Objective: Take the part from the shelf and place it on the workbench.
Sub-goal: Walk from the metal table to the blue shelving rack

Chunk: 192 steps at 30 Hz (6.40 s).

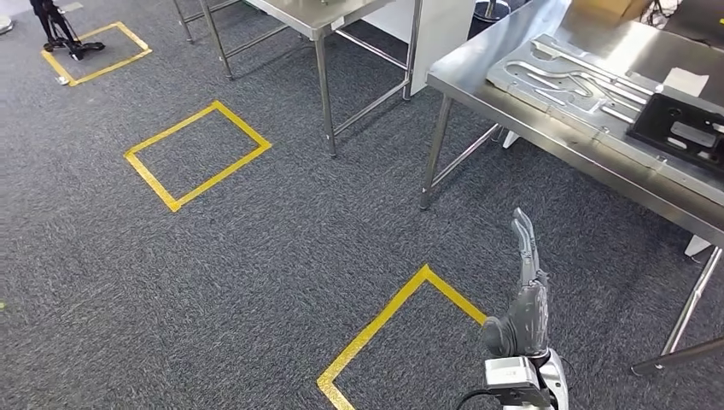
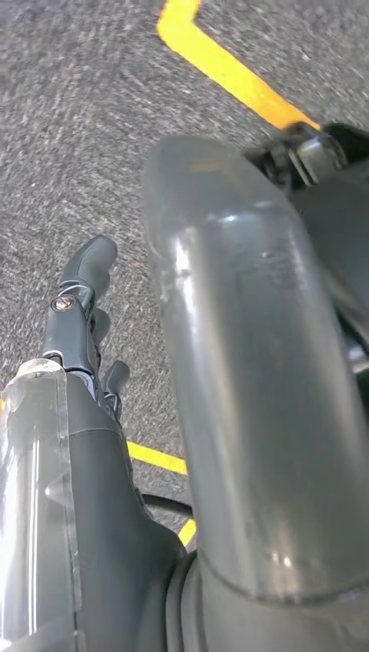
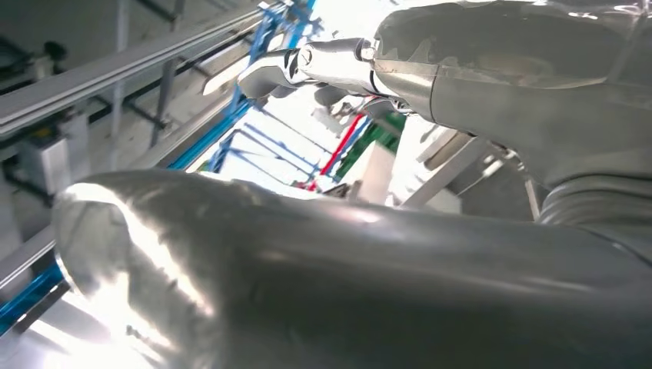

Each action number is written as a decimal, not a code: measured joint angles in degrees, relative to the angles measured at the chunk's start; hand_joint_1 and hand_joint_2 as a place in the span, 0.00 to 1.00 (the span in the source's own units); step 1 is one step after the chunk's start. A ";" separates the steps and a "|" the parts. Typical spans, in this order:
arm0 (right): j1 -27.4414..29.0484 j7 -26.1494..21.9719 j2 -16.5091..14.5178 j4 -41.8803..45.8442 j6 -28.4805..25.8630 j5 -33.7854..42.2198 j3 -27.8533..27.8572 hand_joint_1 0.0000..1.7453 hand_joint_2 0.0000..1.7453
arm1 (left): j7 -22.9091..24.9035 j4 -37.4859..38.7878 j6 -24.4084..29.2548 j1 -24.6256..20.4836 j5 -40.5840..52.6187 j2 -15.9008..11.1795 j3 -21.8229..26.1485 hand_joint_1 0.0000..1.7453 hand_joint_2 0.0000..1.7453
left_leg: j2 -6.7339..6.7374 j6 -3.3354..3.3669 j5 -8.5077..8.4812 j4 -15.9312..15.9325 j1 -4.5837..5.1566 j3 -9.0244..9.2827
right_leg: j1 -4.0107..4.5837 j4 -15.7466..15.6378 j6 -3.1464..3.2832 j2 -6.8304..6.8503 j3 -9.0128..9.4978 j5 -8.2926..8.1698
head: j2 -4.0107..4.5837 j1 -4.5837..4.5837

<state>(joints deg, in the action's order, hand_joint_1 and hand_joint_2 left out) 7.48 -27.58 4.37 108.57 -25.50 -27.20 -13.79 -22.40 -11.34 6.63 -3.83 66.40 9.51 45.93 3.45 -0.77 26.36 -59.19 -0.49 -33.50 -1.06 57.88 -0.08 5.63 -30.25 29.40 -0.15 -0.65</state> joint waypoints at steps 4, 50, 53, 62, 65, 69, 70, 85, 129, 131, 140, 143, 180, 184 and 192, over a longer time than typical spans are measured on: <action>-0.04 0.07 0.00 0.00 -0.60 0.01 -0.05 0.00 0.00 | 0.11 0.00 0.23 0.27 0.18 -0.09 0.04 0.00 0.00 | -1.87 1.41 -0.39 1.29 0.21 0.28 | 0.03 -0.01 -1.26 1.07 0.60 0.64 | -0.01 0.22; 2.48 0.08 1.01 1.22 1.72 1.21 2.13 0.00 0.00 | 1.24 0.00 1.25 -0.19 2.43 0.59 0.02 0.00 0.00 | -9.80 0.30 -0.44 0.44 0.30 -0.51 | -0.23 0.44 0.37 -7.68 -1.39 -0.86 | -0.01 0.97; 2.42 0.09 1.02 1.25 2.33 1.25 2.14 0.00 0.00 | 1.21 0.00 1.31 -0.38 2.49 0.60 0.02 0.00 0.00 | -5.10 -0.30 4.10 -7.87 0.33 -4.40 | -0.11 0.03 1.38 -5.44 -1.02 -0.86 | -0.01 0.50; 1.58 0.35 1.02 1.18 3.44 1.24 2.03 0.00 0.00 | 1.17 0.00 1.50 -0.51 2.49 0.54 0.02 0.00 0.00 | -0.11 0.62 -0.24 0.69 0.72 0.25 | 0.66 0.20 0.41 0.66 0.16 0.37 | 0.00 0.47; 0.96 0.39 1.02 1.01 3.48 1.13 1.81 0.00 0.00 | 1.14 0.00 1.47 -0.34 2.47 0.48 0.02 0.00 0.00 | -2.04 1.50 -0.71 1.34 0.65 0.26 | 0.58 0.41 -0.49 1.20 0.43 0.93 | -0.01 0.55; 0.66 0.41 1.07 0.71 3.45 1.02 1.63 0.00 0.00 | 1.12 0.00 1.30 -0.49 2.49 0.49 0.03 0.00 0.00 | -4.44 2.41 -1.27 2.08 0.42 0.66 | 0.16 10.96 -1.05 -4.47 -4.33 6.74 | -0.01 0.84; 0.71 0.42 1.10 0.57 3.45 1.01 1.62 0.00 0.00 | 1.12 0.00 1.26 -0.52 2.49 0.50 0.03 0.00 0.00 | -5.21 2.41 -1.27 2.05 0.46 0.63 | 0.16 14.11 -1.09 -5.05 -6.12 7.68 | -0.01 0.89; 0.99 0.66 1.34 0.28 3.31 0.91 1.39 0.00 0.00 | 1.18 0.00 1.23 -0.50 2.65 0.58 0.02 0.00 0.00 | -4.15 -0.49 6.28 -12.84 0.26 -6.94 | 0.34 -0.02 1.94 -4.57 -1.04 -0.97 | -0.01 0.42; -0.16 0.89 2.05 -0.31 4.94 0.56 0.15 0.00 0.00 | 2.07 0.00 1.23 -0.69 2.64 0.42 0.13 0.00 0.00 | -3.49 2.17 -1.35 2.33 0.24 1.43 | 0.17 7.05 -0.90 -3.29 -3.10 3.64 | 0.00 0.83; -0.13 0.95 2.20 -0.48 5.08 0.56 0.13 0.00 0.00 | 2.08 0.00 1.22 -0.88 2.66 0.43 0.13 0.00 0.00 | -4.97 2.36 -1.44 2.27 0.28 1.31 | 0.17 14.30 -1.03 -5.12 -6.95 6.44 | 0.00 0.97; -0.49 1.03 2.41 -0.73 5.21 0.56 0.08 0.00 0.00 | 2.09 0.00 1.08 -0.85 3.04 0.46 0.13 0.00 0.00 | -11.41 0.61 -1.18 1.43 0.26 0.45 | 0.03 1.01 0.13 -9.09 -2.59 -2.21 | 0.00 0.91; -0.75 1.03 2.44 -0.73 5.24 0.58 -0.03 0.00 0.00 | 2.11 0.00 1.16 -0.76 3.11 0.40 0.13 0.00 0.00 | -8.13 -0.19 0.90 -1.64 0.38 -0.97 | -0.18 0.26 1.27 -6.92 -2.11 -2.42 | 0.00 0.69; -1.36 1.01 2.72 -1.78 6.21 1.06 -1.54 0.00 0.00 | 2.17 0.00 1.33 -0.55 3.46 0.33 0.19 0.00 0.00 | -3.37 -0.31 3.70 -11.01 0.31 -5.13 | 0.40 0.72 1.53 -1.41 -2.02 -1.90 | 0.00 0.43; -1.40 0.97 2.72 -1.78 6.21 1.06 -1.65 0.00 0.00 | 2.23 0.00 1.50 -0.64 3.51 0.18 0.19 0.00 0.00 | 0.30 0.98 -0.46 0.53 1.03 0.76 | 0.83 0.80 0.72 0.97 -1.30 -1.33 | 0.00 0.50; -1.40 0.96 2.81 -1.97 6.25 1.06 -1.82 0.00 0.00 | 2.14 0.00 1.51 -1.07 3.60 0.20 0.23 0.00 0.00 | -4.78 2.82 -1.66 1.94 0.42 0.96 | 0.33 14.18 -1.14 -5.18 -7.20 6.00 | -0.01 0.98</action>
<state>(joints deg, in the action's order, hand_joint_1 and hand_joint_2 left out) 6.09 -26.63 7.18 106.60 -19.25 -26.14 -15.61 -20.26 -11.34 8.15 -4.90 70.00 9.72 46.16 -1.33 2.05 24.70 -57.25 -0.07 -32.54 -0.73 72.06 -1.21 0.45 -37.46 35.41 -0.16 0.33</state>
